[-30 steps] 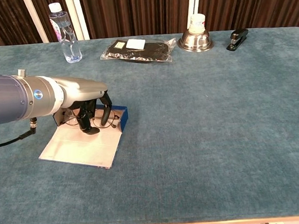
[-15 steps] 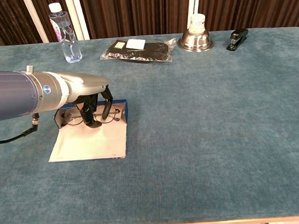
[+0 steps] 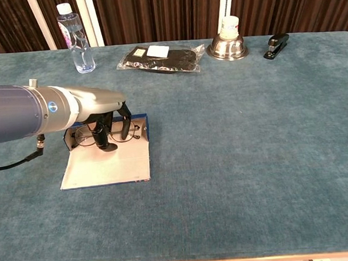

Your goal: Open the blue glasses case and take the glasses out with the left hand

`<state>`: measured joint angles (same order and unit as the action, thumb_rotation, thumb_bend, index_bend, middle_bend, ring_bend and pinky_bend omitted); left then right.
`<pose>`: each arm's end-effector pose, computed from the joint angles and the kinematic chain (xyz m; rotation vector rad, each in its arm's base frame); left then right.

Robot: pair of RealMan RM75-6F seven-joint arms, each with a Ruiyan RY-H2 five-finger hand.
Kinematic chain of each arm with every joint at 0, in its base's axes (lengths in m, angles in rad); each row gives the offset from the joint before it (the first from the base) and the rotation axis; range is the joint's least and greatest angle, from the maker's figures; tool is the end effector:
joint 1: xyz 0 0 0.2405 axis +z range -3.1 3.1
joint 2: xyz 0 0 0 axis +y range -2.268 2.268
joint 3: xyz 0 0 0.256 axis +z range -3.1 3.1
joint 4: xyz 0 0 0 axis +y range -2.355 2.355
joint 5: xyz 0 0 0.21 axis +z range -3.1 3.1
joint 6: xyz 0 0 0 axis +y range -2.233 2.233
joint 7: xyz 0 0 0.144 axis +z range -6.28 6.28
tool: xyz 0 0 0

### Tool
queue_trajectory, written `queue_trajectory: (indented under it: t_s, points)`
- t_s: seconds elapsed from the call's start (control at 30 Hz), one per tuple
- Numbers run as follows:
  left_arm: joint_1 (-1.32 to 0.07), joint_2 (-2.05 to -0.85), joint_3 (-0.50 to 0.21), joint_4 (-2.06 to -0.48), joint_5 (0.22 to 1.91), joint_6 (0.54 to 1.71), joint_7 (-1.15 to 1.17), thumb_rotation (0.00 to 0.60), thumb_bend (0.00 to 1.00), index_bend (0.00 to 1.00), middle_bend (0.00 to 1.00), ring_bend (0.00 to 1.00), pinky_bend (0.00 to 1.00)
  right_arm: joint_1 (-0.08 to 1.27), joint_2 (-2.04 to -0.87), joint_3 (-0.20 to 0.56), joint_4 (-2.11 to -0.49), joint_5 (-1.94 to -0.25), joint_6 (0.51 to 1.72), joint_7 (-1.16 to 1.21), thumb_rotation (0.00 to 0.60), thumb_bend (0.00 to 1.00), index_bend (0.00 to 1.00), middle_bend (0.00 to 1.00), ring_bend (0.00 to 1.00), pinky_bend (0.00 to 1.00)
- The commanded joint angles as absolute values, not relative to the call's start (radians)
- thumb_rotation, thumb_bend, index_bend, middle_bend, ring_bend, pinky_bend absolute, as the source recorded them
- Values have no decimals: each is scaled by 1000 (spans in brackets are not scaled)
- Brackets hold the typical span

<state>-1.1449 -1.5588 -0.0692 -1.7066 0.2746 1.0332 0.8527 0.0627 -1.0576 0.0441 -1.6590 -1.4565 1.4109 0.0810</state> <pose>-0.0909 0.3311 -0.0497 -2.0056 -0.9933 -0.4226 -0.3205 -0.1718 0.1663 1.3482 -1.0449 0.8719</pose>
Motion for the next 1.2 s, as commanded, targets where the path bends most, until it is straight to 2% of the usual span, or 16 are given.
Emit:
queue_trajectory:
  t_s: [0.03,0.53,1.2]
  points:
    - [-1137,-1544,-58,-1721,288,1035,852,600,336,204,1000,916,950,63,-1057,44,-1659,-1457,1411,81,600,124,0,0,0,212]
    - [-1064,-1439,5,-1792,381,1027,785,600,336,209,1000,916,950,62,-1058,44,-1659,-1460,1413,80,600,124,0,0,0,212]
    - [-1014,-1381,23,-1797,447,1019,728,600,336,220,998,916,950,62,-1058,44,-1660,-1459,1414,78,600,123,0,0,0,212]
